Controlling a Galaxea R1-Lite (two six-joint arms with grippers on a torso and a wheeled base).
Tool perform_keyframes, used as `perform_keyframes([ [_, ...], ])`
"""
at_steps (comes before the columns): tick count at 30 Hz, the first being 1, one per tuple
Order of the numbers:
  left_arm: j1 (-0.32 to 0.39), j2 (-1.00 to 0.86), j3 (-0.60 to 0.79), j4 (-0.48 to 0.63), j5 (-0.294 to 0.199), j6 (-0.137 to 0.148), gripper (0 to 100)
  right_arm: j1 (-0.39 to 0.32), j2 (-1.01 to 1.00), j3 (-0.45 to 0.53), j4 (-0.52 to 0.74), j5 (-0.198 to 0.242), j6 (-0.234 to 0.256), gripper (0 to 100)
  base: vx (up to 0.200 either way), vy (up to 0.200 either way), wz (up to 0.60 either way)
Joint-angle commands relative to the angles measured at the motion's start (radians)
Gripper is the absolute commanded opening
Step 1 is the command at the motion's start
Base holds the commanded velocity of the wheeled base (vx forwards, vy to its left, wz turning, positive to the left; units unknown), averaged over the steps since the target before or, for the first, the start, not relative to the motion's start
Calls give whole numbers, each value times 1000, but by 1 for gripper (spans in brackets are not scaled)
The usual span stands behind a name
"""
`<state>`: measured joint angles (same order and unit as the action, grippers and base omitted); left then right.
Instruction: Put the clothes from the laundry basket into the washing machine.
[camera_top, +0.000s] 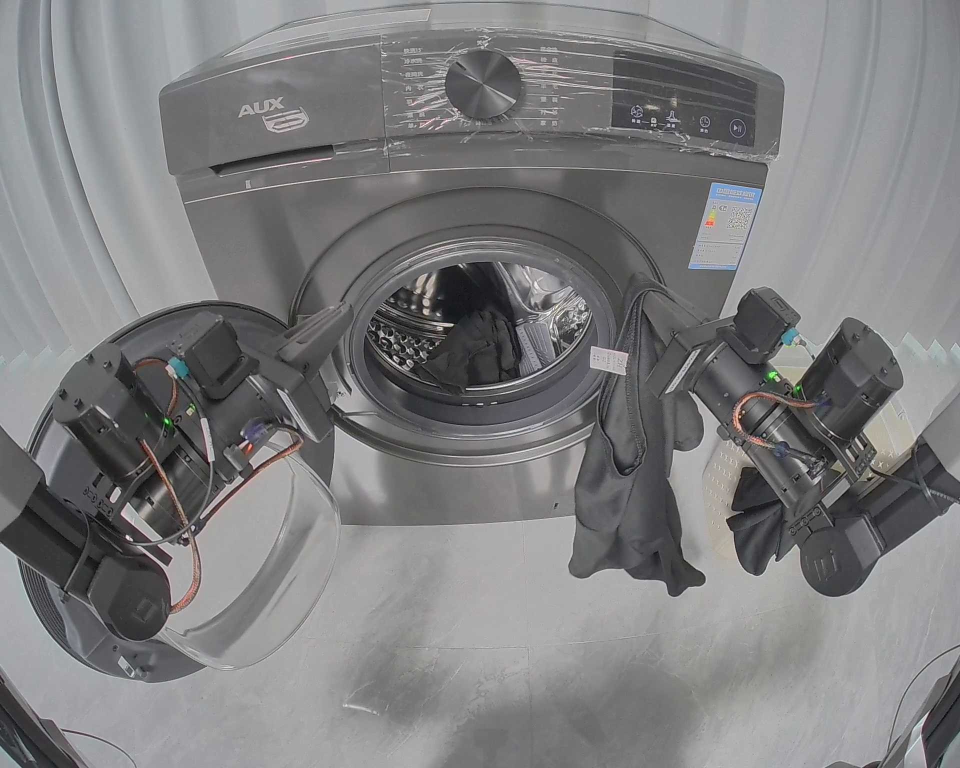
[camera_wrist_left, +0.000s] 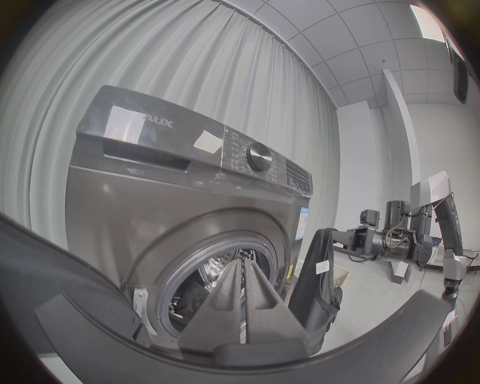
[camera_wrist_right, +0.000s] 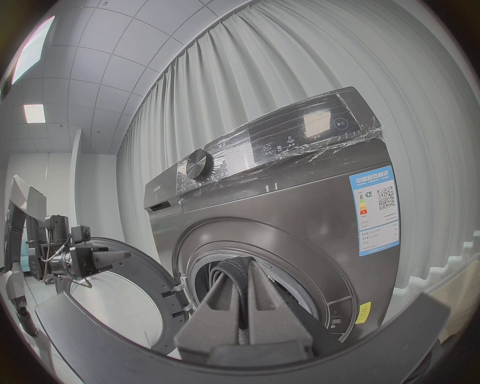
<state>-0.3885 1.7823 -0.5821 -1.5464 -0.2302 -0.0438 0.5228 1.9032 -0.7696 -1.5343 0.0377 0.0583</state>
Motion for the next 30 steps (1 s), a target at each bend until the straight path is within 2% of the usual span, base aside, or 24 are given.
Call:
perform_keyframes([
  [1,-27,42,53,-1,-4,1,0,17,10,-4,0,1,0,0,0,0,0],
  [5,-46,80,82,-1,-12,2,0,28,20,-23,5,-1,-2,0,0,0,0],
  [6,-46,89,82,-1,-11,4,100,28,25,-28,5,-1,-2,0,0,0,0],
  [11,-49,114,93,0,-40,-1,100,28,43,-63,8,-1,-2,0,0,0,0],
  [17,-64,192,142,-1,-120,12,100,54,57,-102,52,-1,-2,0,0,0,0],
  [22,-87,250,122,-3,-135,7,100,72,57,-117,68,-15,-3,0,0,0,0],
  [26,-115,304,99,-3,-158,18,100,82,60,-117,68,-24,-3,0,0,0,0],
  [30,-138,354,65,-3,-147,21,100,82,65,-120,69,-25,-3,0,0,0,0],
])
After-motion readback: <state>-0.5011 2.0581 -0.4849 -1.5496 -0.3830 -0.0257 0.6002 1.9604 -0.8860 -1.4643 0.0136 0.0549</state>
